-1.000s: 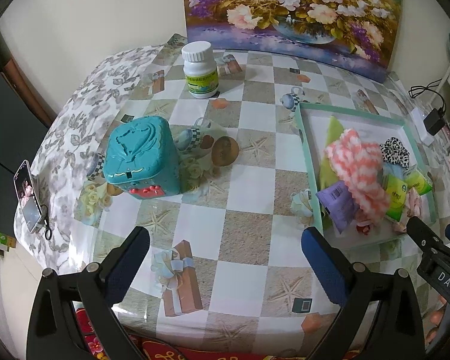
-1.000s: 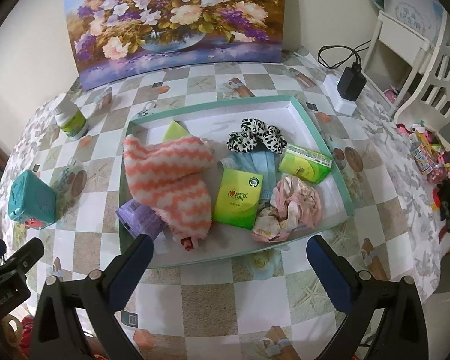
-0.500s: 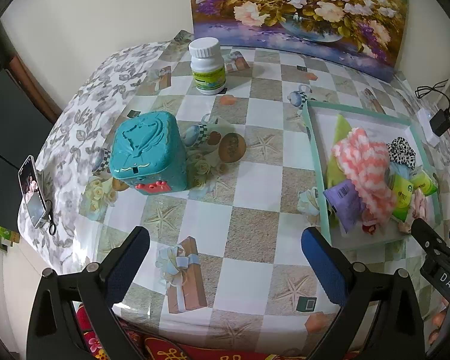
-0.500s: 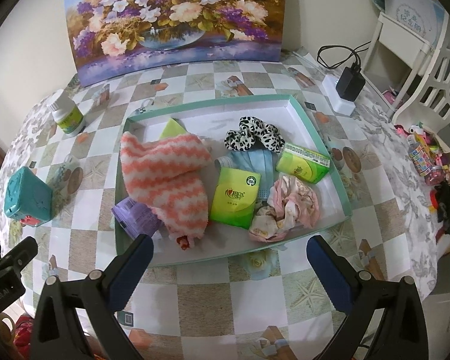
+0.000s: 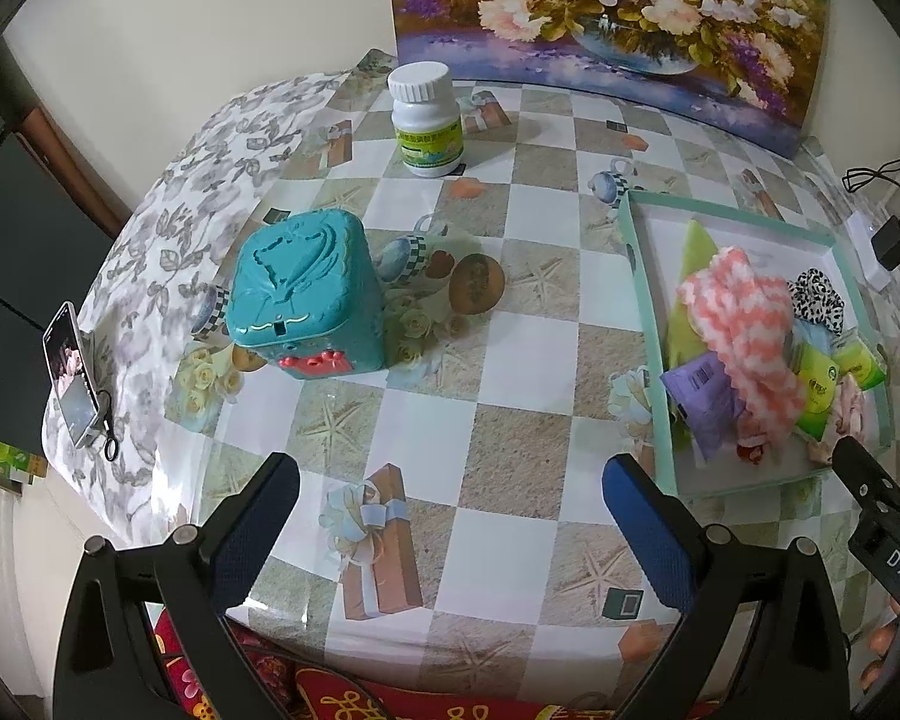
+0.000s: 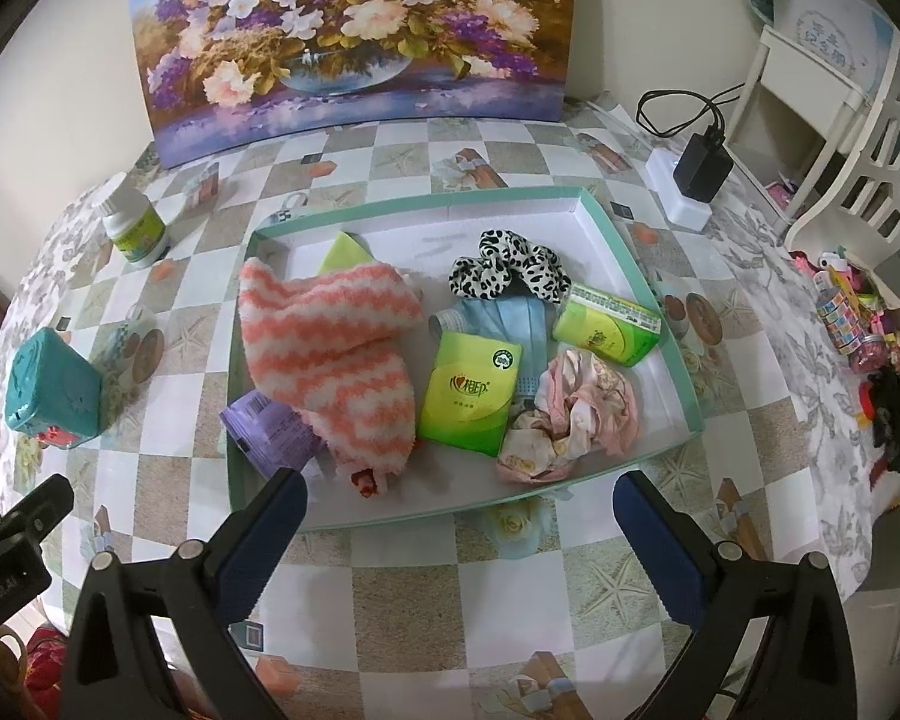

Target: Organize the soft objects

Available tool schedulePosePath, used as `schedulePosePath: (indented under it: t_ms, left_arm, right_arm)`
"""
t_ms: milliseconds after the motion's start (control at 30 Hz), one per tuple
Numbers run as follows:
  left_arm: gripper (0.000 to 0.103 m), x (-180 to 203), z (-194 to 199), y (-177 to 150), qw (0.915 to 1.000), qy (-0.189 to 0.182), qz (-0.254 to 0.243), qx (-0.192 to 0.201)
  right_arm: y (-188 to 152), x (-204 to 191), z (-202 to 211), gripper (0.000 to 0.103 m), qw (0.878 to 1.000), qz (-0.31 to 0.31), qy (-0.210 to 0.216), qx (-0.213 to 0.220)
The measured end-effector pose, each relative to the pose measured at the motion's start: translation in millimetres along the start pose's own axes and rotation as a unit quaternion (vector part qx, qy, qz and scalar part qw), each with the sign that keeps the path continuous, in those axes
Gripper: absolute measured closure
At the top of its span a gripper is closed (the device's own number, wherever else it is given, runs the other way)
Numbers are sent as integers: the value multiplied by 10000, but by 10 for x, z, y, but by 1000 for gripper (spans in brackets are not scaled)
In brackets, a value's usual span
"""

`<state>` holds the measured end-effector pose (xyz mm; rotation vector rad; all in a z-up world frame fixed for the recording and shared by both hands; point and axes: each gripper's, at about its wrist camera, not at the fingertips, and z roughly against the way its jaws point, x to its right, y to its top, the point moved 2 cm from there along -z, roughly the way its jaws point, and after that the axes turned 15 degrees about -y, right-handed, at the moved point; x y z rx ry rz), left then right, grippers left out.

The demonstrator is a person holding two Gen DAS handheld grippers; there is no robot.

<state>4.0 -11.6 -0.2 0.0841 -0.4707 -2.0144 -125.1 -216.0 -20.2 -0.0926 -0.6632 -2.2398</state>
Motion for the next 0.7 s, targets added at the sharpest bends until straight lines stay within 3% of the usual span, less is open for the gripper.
schedulePosePath:
  t_ms: [700]
  left_arm:
    - [2, -54, -58, -28, 9998, 137, 51, -146]
  right_arm:
    - [12, 35, -50, 0, 10000, 21, -39, -64]
